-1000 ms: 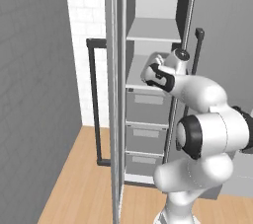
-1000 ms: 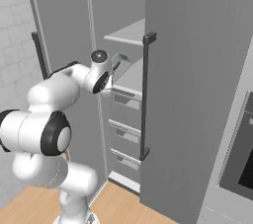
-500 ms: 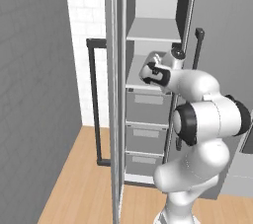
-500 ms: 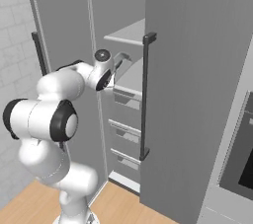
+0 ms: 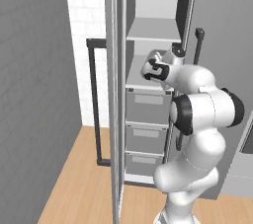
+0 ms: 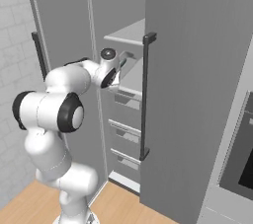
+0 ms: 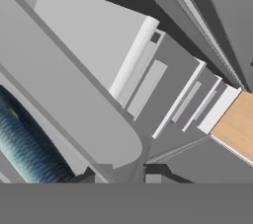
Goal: Take the meat container that has the fish and place it on the second highest rack of the freezer. Then take the vegetable container that has the tomato and sweet potato and place it on the highest rack of the freezer.
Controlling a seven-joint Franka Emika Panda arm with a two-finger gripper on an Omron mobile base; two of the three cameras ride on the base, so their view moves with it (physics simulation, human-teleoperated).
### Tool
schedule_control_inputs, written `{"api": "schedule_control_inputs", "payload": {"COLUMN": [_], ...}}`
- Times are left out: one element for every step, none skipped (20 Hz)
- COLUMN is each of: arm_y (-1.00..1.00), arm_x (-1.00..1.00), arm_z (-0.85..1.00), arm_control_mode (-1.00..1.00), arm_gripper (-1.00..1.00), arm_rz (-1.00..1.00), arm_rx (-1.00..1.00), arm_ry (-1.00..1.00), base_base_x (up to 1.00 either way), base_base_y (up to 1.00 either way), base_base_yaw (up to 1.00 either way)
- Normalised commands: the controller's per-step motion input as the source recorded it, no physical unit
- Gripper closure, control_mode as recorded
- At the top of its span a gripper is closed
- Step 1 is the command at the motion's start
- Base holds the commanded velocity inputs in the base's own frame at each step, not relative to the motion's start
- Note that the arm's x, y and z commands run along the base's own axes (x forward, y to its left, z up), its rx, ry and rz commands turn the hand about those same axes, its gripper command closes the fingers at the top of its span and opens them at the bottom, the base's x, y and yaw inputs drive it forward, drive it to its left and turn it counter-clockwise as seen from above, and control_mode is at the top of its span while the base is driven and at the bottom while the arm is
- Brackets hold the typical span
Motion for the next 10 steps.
{"api": "schedule_control_inputs", "payload": {"arm_y": [-0.17,-0.26,-0.29,-0.25,-0.19,-0.13,-0.07,-0.02,0.0,0.0], "arm_x": [0.41,0.52,0.56,0.54,0.55,0.54,0.53,0.53,0.51,0.52], "arm_z": [-0.11,-0.19,-0.24,-0.24,-0.25,-0.25,-0.26,-0.28,-0.28,-0.27], "arm_control_mode": [-1.0,-1.0,-1.0,-1.0,-1.0,-1.0,-1.0,-1.0,-1.0,-1.0], "arm_gripper": [1.0,1.0,1.0,1.0,1.0,1.0,1.0,1.0,1.0,1.0], "arm_rz": [0.0,0.0,-0.01,0.0,0.0,0.0,0.0,0.0,0.0,0.0], "arm_rx": [0.0,0.0,0.0,0.0,0.0,0.0,0.0,0.0,0.0,0.0], "arm_ry": [0.0,0.0,0.0,0.0,0.0,0.0,0.0,0.0,0.0,0.0], "base_base_x": [0.0,0.0,0.0,0.0,0.0,0.0,0.0,0.0,0.0,0.0], "base_base_y": [0.0,0.0,0.0,0.0,0.0,0.0,0.0,0.0,0.0,0.0], "base_base_yaw": [0.0,0.0,0.0,0.0,0.0,0.0,0.0,0.0,0.0,0.0]}}
